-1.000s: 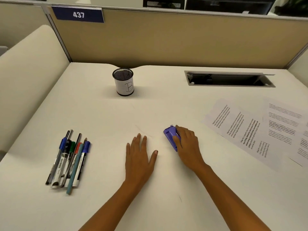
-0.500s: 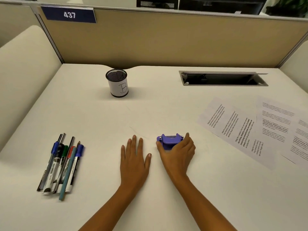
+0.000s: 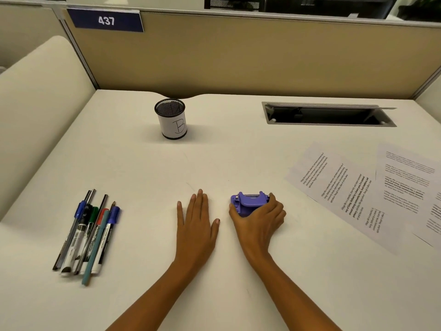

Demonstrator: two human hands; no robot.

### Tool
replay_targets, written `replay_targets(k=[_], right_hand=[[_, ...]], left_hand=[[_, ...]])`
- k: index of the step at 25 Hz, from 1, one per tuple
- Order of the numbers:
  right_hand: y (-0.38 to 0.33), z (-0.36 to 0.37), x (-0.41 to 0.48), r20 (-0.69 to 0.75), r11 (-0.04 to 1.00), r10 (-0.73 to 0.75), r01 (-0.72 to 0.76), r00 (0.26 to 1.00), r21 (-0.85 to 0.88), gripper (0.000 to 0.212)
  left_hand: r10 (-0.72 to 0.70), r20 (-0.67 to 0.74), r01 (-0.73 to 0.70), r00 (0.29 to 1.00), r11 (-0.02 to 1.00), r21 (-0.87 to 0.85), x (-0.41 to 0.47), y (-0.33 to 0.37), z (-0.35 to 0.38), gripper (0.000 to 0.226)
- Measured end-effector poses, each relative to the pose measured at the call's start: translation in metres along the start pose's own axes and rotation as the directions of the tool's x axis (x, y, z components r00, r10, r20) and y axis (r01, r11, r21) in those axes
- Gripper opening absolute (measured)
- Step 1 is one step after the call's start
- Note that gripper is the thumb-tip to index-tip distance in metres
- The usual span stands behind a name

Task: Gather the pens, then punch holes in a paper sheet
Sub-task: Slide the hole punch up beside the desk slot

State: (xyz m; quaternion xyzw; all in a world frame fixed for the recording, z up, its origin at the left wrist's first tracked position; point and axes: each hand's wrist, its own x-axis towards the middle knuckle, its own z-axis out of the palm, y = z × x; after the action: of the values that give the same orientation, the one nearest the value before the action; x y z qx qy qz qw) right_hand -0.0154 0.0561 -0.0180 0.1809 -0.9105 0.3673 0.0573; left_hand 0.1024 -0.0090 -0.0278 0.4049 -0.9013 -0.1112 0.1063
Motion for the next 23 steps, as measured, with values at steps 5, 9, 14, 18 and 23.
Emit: replay_targets(k=[5, 9, 14, 18, 23], right_hand=[[0.010, -0.014, 0.052, -0.064, 0.999, -0.041, 0.042, 0.997, 0.019, 0.098], [0.022, -0.020, 0.113, -0.091, 0.997, -0.064, 0.067, 0.994, 0.028, 0.097], [0.035, -0.009, 0.196, -0.113, 0.999, -0.031, 0.034, 0.993, 0.022, 0.099], [0.044, 0.010, 0.258, -0.100, 1.000, -0.004, 0.006, 0.995, 0.013, 0.098], [0.054, 0.039, 0.310, -0.013, 0.999, 0.008, -0.008, 1.000, -0.051, 0.095]], left_hand=[[0.045, 0.006, -0.045, 0.999, 0.998, -0.037, 0.040, 0.037, 0.008, 0.068], [0.118, 0.067, -0.114, 0.991, 0.992, -0.057, 0.066, 0.074, 0.027, 0.074], [0.131, 0.073, -0.128, 0.989, 0.990, -0.051, 0.094, 0.110, 0.048, 0.079], [0.146, 0.029, -0.144, 0.989, 0.989, -0.040, 0.101, 0.116, 0.055, 0.082], [0.137, 0.026, -0.137, 0.990, 0.990, -0.014, 0.103, 0.117, 0.057, 0.080]])
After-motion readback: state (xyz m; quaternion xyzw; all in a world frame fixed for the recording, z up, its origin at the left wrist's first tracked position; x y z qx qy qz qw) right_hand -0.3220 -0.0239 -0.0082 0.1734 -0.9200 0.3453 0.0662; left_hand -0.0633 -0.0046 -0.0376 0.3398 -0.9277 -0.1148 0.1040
